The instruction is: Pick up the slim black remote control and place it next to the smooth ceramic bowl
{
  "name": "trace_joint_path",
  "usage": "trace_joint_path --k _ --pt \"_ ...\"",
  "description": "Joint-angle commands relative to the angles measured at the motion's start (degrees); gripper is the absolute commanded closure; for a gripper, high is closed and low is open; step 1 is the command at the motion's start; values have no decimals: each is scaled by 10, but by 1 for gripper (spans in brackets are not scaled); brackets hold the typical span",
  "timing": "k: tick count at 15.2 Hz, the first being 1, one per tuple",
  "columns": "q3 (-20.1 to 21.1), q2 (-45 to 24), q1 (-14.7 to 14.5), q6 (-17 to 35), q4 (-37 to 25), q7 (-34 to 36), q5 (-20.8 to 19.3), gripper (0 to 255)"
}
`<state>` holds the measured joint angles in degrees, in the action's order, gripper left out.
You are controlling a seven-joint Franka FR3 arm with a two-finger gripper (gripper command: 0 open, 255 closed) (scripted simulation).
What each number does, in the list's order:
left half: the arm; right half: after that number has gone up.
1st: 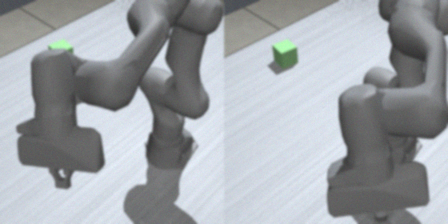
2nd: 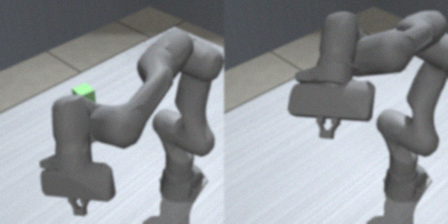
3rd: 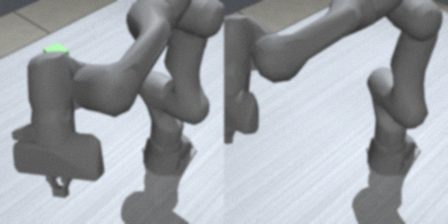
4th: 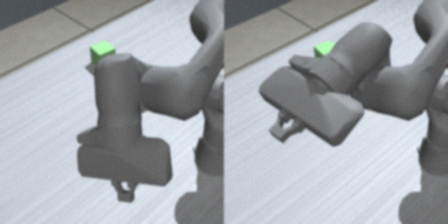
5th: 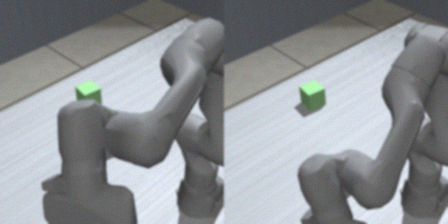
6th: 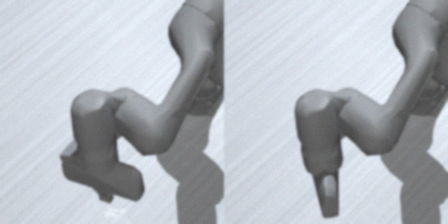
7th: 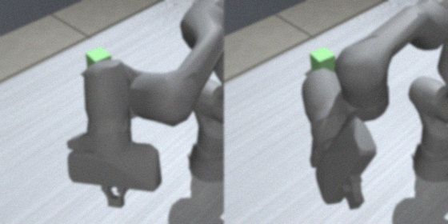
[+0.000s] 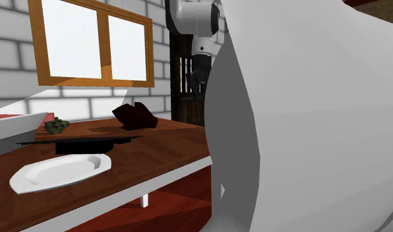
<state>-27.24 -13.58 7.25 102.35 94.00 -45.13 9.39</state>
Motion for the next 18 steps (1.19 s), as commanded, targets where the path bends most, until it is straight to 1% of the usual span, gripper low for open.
trace_joint_path --k 1,6,11,18 --pt "0 2 0 -15 -13 2 -2 255" --pt "-2 3 2 -52 -49 5 -3 255" --pt "20 85 -49 -21 49 77 -37 255" --pt "68 172 -101 5 149 182 -67 255"
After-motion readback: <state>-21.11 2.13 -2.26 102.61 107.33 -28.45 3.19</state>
